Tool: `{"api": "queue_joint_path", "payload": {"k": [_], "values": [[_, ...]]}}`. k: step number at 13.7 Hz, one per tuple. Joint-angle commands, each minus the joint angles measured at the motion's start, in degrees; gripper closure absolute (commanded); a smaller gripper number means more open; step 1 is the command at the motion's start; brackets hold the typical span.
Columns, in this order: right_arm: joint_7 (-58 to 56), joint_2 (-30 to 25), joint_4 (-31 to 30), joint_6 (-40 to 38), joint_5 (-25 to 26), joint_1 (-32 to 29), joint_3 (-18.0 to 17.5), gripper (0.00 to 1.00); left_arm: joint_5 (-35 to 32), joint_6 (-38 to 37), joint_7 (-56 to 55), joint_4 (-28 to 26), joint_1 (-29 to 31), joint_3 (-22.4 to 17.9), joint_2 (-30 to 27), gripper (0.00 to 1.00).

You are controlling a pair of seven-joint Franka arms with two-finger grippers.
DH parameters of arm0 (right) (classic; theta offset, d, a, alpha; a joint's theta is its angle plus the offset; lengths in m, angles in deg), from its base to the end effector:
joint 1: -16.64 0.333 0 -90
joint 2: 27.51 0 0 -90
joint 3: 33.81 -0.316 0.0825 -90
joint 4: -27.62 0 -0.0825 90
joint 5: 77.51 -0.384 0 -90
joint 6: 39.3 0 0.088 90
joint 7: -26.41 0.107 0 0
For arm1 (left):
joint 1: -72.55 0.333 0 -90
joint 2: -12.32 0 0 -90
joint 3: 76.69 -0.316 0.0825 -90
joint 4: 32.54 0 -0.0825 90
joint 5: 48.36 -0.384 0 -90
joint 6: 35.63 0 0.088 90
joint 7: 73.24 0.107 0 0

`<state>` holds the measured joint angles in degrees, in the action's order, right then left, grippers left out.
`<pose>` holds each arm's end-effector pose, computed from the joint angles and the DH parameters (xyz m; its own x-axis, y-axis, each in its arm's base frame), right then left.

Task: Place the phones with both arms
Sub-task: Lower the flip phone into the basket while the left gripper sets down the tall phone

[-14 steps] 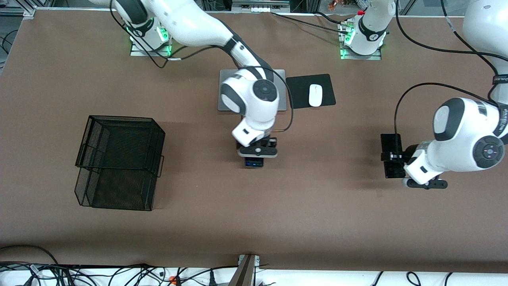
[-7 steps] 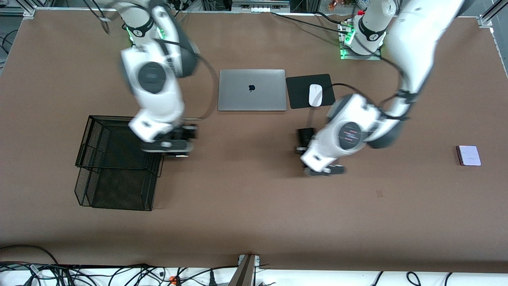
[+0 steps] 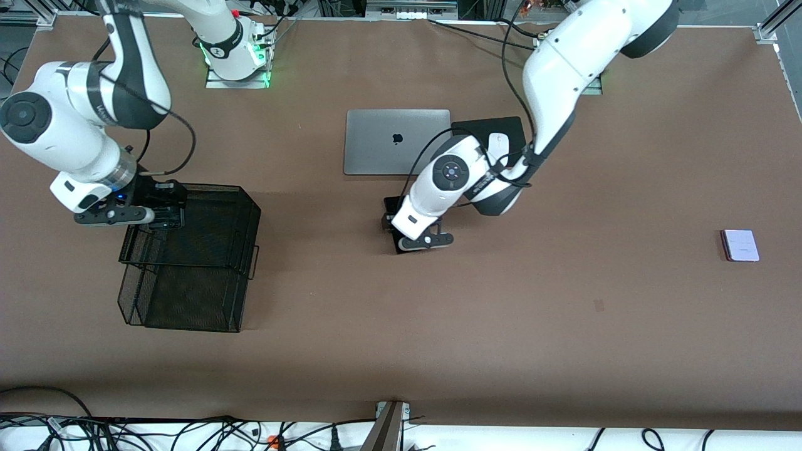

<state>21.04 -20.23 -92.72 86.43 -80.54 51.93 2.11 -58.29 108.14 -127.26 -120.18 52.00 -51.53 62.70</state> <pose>0.5601 0.0007 0.3703 0.9984 0.0550 -0.0103 0.0553 -0.9980 0.0309 0.5426 -0.4774 0.1873 0.9821 0.1771 -0.0633 0.1877 -0.9454 0.2664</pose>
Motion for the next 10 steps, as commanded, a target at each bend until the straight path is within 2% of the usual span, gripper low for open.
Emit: {"api": "queue_joint_path", "payload": {"k": [1, 2, 5, 6, 7, 8, 10], "values": [[-2.2, 4.7, 0.0, 2.7, -4.9, -2.4, 0.2, 1.0, -0.1, -0.6, -1.6, 1.0, -0.5, -1.0, -1.2, 0.0], [-4.0, 6.1, 0.2, 3.1, -6.8, -3.6, 0.2, 1.0, -0.1, -3.5, -1.6, 1.0, 0.2, -1.0, -2.6, 0.0], [-5.7, 8.5, 1.2, 3.0, -9.3, -5.3, 0.2, 1.0, -0.3, -23.3, -1.0, 1.7, 4.9, -1.9, -10.5, 0.0], [-5.7, 8.5, 1.7, 2.6, -9.3, -5.4, 0.2, 0.62, -0.3, -28.4, 0.0, 1.7, 8.0, -2.0, -12.5, 0.0], [-5.8, 8.5, 2.7, 2.2, -9.3, -5.5, 0.2, 0.06, -0.9, -33.1, 3.5, 1.7, 11.6, -2.0, -13.5, 0.0], [-6.0, 8.5, 3.9, 1.8, -9.3, -5.6, 0.2, 0.0, -2.4, -37.0, 9.3, 1.7, 14.9, -1.9, -14.4, 0.0], [-5.4, 8.4, 7.7, -2.8, -9.3, -5.6, 0.1, 0.0, -6.1, -42.1, 22.1, 1.5, 21.2, -2.0, -16.2, 0.0]]}}
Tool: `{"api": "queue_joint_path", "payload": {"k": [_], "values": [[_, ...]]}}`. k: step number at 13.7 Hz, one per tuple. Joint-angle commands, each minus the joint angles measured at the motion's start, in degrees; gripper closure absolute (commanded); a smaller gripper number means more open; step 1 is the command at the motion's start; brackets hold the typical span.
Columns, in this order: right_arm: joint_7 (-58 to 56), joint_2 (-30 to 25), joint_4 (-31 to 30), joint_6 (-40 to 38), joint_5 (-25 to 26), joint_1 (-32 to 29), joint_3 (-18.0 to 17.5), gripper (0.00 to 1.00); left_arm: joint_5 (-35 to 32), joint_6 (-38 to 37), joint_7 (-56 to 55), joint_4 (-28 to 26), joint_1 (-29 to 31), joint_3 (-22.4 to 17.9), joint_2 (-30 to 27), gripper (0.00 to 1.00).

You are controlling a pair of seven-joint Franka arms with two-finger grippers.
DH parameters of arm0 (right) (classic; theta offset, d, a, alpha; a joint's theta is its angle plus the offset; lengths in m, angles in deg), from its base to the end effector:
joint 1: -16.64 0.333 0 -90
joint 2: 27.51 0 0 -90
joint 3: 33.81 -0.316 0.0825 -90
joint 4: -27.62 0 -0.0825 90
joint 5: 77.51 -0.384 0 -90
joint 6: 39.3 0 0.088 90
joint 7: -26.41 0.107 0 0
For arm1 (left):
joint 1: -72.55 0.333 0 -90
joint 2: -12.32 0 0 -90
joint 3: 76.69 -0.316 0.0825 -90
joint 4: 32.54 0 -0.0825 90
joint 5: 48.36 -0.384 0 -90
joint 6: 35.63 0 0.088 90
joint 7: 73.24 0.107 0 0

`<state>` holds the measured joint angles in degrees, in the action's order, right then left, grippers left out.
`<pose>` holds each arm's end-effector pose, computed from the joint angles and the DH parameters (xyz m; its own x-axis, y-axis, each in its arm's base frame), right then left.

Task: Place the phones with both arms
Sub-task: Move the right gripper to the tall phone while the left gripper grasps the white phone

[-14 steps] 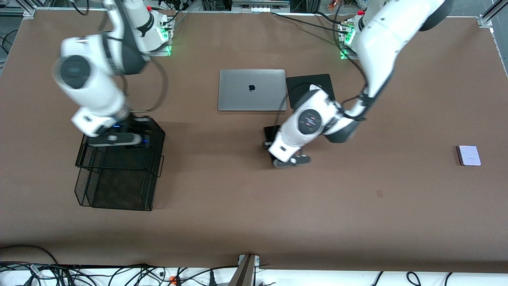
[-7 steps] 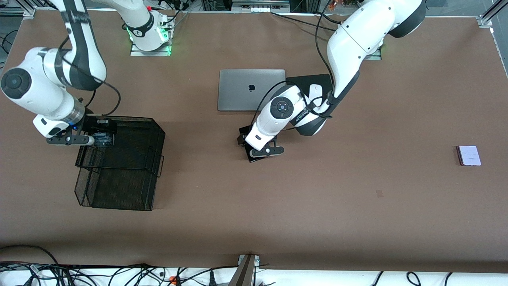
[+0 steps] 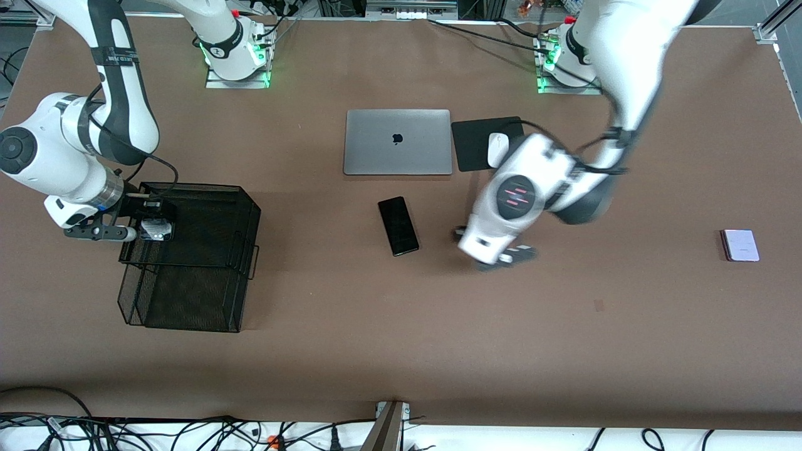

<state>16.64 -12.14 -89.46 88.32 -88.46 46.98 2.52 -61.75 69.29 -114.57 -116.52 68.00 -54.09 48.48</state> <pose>0.5804 -0.0449 0.3323 0.9990 -0.0382 -0.0251 -0.0381 -0.9993 0.0054 0.6363 -0.2554 0.3154 0.9615 0.2126 -0.1739 0.1927 -0.9733 -0.1244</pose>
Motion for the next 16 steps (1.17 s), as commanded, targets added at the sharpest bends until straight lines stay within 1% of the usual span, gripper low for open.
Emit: {"api": "queue_joint_path", "payload": {"k": [1, 3, 5, 6, 8, 9, 10, 11, 12, 13, 14, 16], "values": [[-0.7, 0.4, 7.3, -8.1, -1.3, -0.5, -0.4, 0.0, -4.0, -5.1, 14.4, -2.2, 8.8, 0.6, -2.2, 0.0], [0.7, 0.4, 12.9, -14.7, -1.3, 0.2, -1.1, 0.0, -4.5, -5.6, 25.0, -2.7, 17.4, 1.0, -2.7, 0.0], [6.9, 0.5, 17.6, -19.8, -1.3, 3.5, -1.5, 0.0, -4.6, -5.3, 34.5, -4.0, 26.0, 0.9, -2.1, 0.0], [11.3, 0.5, 19.3, -20.3, -1.3, 6.2, -1.8, 0.0, -5.4, -4.2, 37.5, -4.0, 29.8, 0.6, -1.8, 0.0], [22.6, 1.2, 20.2, -19.7, -1.3, 12.5, -2.2, 0.0, -13.7, 3.8, 45.7, -4.9, 36.5, 0.7, -0.6, 0.0], [26.3, 2.8, 21.2, -19.4, -1.3, 15.2, -3.0, 0.0, -14.9, 9.0, 51.0, -5.2, 41.3, 0.8, 1.0, 0.0], [28.4, 5.8, 24.1, -19.4, -1.4, 17.1, -4.1, 0.0, -14.9, 14.9, 56.8, -5.3, 45.6, 0.9, 3.0, 0.0], [29.8, 9.1, 27.6, -19.4, -2.0, 18.0, -5.6, 0.0, -14.8, 20.3, 61.3, -5.8, 48.5, 0.9, 5.1, 0.0], [31.6, 12.1, 30.6, -19.4, -2.7, 18.6, -8.0, 0.0, -14.8, 25.5, 64.1, -6.8, 51.3, 0.9, 6.6, 0.0], [34.0, 14.8, 32.9, -19.1, -2.9, 19.0, -10.3, 0.0, -14.8, 28.9, 65.5, -8.3, 53.5, 1.0, 7.4, 0.0], [36.4, 17.0, 35.0, -17.2, -2.9, 19.4, -12.1, 0.0, -14.6, 29.8, 65.6, -9.6, 54.6, 1.0, 7.5, 0.0], [38.5, 20.4, 36.7, -13.3, -2.6, 21.3, -16.2, 0.0, -14.6, 30.0, 65.8, -10.0, 55.7, 1.0, 7.5, 0.0]]}}
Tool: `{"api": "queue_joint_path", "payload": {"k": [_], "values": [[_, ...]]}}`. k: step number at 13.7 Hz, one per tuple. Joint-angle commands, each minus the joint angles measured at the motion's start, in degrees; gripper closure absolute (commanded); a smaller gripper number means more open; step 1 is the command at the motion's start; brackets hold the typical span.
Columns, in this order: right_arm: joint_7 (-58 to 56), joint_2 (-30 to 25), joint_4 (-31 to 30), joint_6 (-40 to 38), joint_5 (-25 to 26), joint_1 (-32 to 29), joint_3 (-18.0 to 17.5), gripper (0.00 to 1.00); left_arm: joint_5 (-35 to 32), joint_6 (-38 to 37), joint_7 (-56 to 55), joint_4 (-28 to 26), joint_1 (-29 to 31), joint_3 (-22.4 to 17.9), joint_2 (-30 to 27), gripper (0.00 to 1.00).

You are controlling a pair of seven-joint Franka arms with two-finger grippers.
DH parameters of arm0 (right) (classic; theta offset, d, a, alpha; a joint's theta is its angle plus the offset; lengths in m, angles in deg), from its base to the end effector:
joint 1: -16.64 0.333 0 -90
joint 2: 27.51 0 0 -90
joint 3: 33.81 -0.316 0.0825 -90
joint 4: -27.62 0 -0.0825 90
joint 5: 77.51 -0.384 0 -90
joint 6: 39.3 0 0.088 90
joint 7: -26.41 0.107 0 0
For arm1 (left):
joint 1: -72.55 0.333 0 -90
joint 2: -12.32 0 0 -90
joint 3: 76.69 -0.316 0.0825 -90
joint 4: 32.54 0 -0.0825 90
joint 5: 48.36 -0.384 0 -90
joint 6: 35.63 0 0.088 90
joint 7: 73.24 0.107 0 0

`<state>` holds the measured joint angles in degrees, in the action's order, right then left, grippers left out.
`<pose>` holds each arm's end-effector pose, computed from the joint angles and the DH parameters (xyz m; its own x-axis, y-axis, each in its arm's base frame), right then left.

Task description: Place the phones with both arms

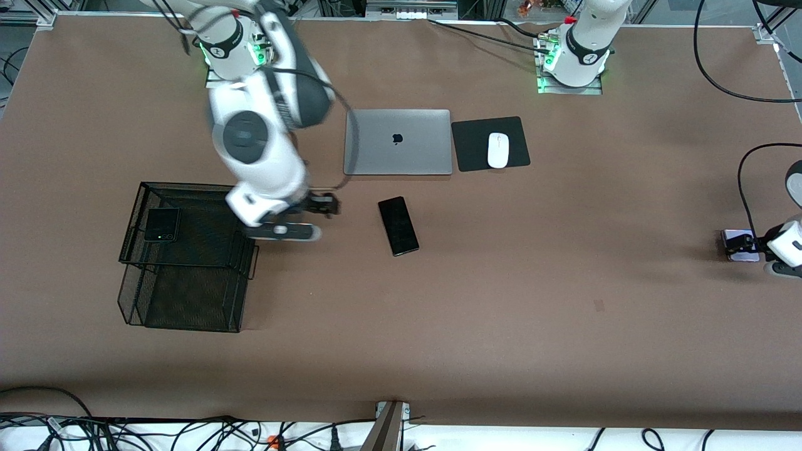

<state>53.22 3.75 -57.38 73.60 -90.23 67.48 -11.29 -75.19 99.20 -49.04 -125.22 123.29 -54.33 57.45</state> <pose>0.5831 0.3816 0.3742 0.9998 -0.0119 -0.0148 -0.0118 -0.9999 0.0043 0.5883 0.3639 0.1886 0.9890 -0.1481 -0.0059 -0.1481 -0.9867 -0.0671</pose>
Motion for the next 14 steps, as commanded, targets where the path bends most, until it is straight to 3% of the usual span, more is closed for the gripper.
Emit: {"api": "queue_joint_path", "payload": {"k": [1, 4, 9, 12, 13, 14], "values": [[1.9, 5.7, 4.6, 3.7, -0.8, 2.6, -2.8, 0.0, -1.2, 0.2, 0.1, -1.3, 1.1, 1.3, -1.4, 0.0], [0.8, 10.0, 4.6, 10.0, -0.6, 6.6, -2.9, 0.0, -0.2, 0.1, 0.1, -1.7, 1.9, 1.3, -0.7, 0.0], [-1.8, 17.0, 4.6, 19.7, -0.5, 7.3, -4.1, 0.0, 0.5, 0.2, 0.1, -1.6, 3.3, 1.3, 0.4, 0.0], [-1.9, 18.6, 4.6, 21.3, -0.5, 7.9, -4.1, 0.0, 1.0, 0.2, -0.6, -1.6, 3.7, 1.3, 1.3, 0.0], [-2.2, 19.1, 4.5, 21.6, -0.8, 7.9, -4.1, 0.0, 1.3, 0.2, -0.6, -1.6, 3.7, 1.3, 1.4, 0.18], [-2.2, 19.5, 4.4, 22.6, -0.9, 7.9, -4.1, 0.0, 1.3, 0.2, -0.5, -1.6, 3.7, 1.3, 1.4, 0.53]]}}
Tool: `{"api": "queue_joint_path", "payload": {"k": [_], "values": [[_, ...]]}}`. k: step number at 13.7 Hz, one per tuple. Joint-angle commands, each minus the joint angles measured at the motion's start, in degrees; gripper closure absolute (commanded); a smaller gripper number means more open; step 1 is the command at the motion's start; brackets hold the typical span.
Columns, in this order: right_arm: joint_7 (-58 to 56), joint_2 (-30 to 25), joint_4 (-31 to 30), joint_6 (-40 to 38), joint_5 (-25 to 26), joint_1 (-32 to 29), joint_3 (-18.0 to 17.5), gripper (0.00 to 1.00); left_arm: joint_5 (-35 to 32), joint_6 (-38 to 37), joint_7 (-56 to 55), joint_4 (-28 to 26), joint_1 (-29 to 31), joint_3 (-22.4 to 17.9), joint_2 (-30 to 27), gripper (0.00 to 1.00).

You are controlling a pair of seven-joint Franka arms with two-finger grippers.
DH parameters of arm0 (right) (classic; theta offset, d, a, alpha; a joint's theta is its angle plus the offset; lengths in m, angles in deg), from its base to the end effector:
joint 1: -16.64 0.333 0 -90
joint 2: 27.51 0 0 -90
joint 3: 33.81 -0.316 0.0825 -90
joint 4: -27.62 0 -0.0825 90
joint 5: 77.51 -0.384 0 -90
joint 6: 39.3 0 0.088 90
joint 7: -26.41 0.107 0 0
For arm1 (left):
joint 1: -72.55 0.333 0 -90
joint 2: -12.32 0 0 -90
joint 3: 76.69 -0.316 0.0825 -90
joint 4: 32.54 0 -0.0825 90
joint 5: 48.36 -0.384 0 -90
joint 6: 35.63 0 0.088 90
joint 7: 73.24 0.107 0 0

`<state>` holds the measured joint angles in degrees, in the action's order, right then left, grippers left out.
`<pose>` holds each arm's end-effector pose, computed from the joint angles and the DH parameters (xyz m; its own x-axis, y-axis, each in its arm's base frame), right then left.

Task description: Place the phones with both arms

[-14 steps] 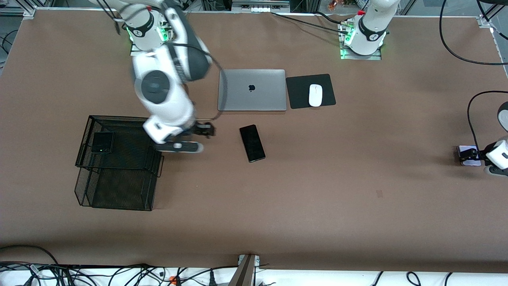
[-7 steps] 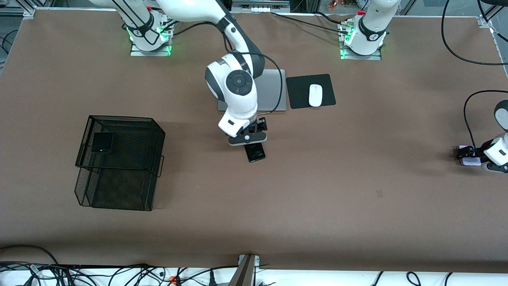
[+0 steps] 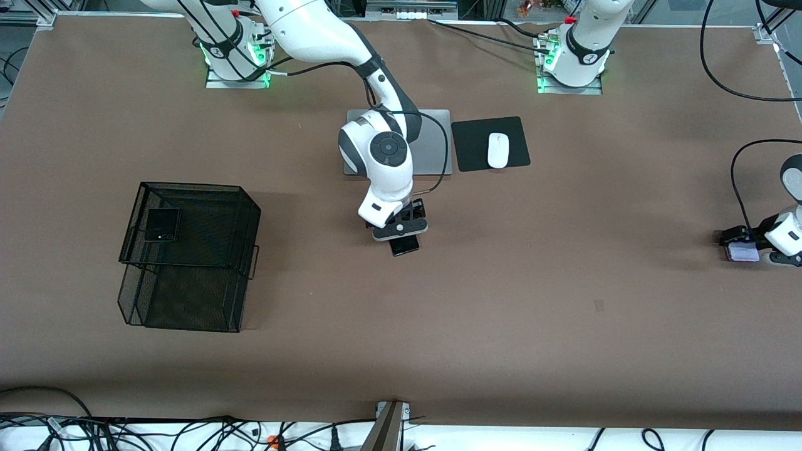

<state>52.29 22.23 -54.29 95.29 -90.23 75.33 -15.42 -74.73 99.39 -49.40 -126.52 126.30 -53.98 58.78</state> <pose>0.5258 0.5124 0.2008 0.9681 0.2195 0.1206 0.2186 -0.9756 0.0210 0.5644 0.3820 0.1659 0.9952 -0.0953 -0.0240 -0.0959 -0.9950 -0.0264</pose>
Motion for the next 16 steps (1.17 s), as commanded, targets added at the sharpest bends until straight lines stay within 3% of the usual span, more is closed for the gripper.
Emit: {"api": "queue_joint_path", "payload": {"k": [1, 2, 4, 9, 11, 12, 14, 16], "values": [[-1.3, 1.7, 1.3, 2.1, -0.9, 0.0, -0.7, 0.0, 0.9, -0.1, -0.2, -0.2, 0.6, 0.9, 0.0, 0.63], [-1.5, 2.5, 1.2, 3.2, -1.0, 0.0, -1.4, 0.0, 0.9, -0.3, -0.4, 0.0, 0.3, 1.0, -0.1, 0.7], [-1.5, 3.3, 1.1, 4.7, -1.0, 0.0, -1.6, 0.0, 0.9, -2.2, -0.6, 0.2, -0.1, 2.9, -2.2, 0.72], [-1.5, 3.6, 0.9, 5.1, -1.2, -0.2, -1.6, 0.03, 0.9, -23.5, -7.6, 4.0, -0.1, 16.7, -7.3, 0.72], [-1.2, 3.0, 1.0, 4.9, -1.2, -0.1, -1.6, 0.83, 1.1, -31.0, -11.8, 4.8, -0.2, 23.2, -7.9, 0.72], [-1.0, 2.4, 1.1, 4.5, -1.7, -0.2, -1.5, 1.0, 1.3, -33.7, -15.5, 5.5, -0.6, 26.4, -7.9, 0.72], [-0.7, -0.4, 1.3, 0.3, -3.8, -0.9, -0.9, 1.0, 2.0, -37.5, -21.8, 5.5, -1.6, 32.4, -7.7, 0.72], [-0.9, -5.4, 1.3, -6.3, -3.9, -3.0, -0.5, 1.0, 8.0, -37.6, -26.4, 5.5, -6.3, 34.0, -7.4, 0.72]]}}
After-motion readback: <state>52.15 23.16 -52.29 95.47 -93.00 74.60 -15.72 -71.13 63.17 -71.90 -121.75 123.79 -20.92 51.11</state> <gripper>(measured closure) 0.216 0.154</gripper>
